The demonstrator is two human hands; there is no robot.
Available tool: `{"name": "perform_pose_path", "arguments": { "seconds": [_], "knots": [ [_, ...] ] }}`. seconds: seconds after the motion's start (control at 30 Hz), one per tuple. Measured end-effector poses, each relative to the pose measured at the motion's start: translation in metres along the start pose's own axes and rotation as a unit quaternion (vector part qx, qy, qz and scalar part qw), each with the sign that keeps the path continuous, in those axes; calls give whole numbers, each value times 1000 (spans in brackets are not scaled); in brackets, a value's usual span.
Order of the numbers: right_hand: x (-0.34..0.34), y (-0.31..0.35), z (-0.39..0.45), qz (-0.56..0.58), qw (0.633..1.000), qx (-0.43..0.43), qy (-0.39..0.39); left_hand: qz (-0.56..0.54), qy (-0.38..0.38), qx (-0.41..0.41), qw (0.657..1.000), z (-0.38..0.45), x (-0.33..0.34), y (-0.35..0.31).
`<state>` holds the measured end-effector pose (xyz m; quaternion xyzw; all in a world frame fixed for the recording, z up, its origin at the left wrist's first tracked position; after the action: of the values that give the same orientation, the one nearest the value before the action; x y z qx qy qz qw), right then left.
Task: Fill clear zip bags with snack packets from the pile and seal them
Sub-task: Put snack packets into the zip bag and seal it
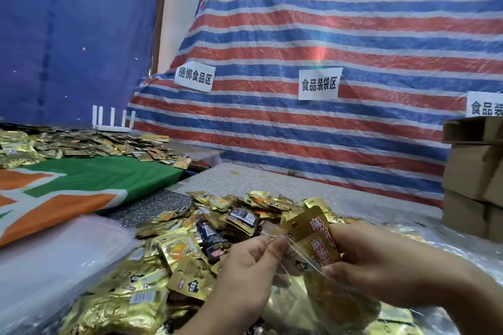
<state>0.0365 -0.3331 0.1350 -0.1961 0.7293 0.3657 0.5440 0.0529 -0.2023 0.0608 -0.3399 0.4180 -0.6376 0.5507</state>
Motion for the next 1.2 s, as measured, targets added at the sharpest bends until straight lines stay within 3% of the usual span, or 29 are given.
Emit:
{"name": "perform_pose_path", "arguments": {
  "seconds": [0.1,0.23,0.4,0.53,0.7,0.9,1.2],
  "knots": [
    [4,-4,-3,-15,999,26,36,-13,21,11,1000,0,4,-4],
    [22,-11,4,-127,985,83,84,-20,0,20,1000,1,-6,-9],
    [15,-14,6,-79,992,89,41,38,10,11,999,0,-5,-8],
    [8,-12,-1,-3,997,62,37,6,54,-7,998,1,2,-6],
    [0,-24,-6,-6,997,82,-8,10,82,-32,996,1,7,2],
    [8,-11,-2,-32,997,65,34,-6,69,-8,998,0,6,-4],
    [27,-9,2,-133,980,112,93,84,26,-13,996,-8,6,-9]
  ]
}}
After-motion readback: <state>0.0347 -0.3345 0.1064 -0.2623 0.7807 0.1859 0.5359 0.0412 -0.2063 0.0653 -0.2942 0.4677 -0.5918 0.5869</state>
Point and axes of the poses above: each hand's wrist, its own z-axis towards the middle knuckle, its own x-axis out of the palm, y = z × x, the point moved 9 cm from there along z, towards the middle knuckle, and after that the axes turned 12 degrees about y, right-handed, at the moved point
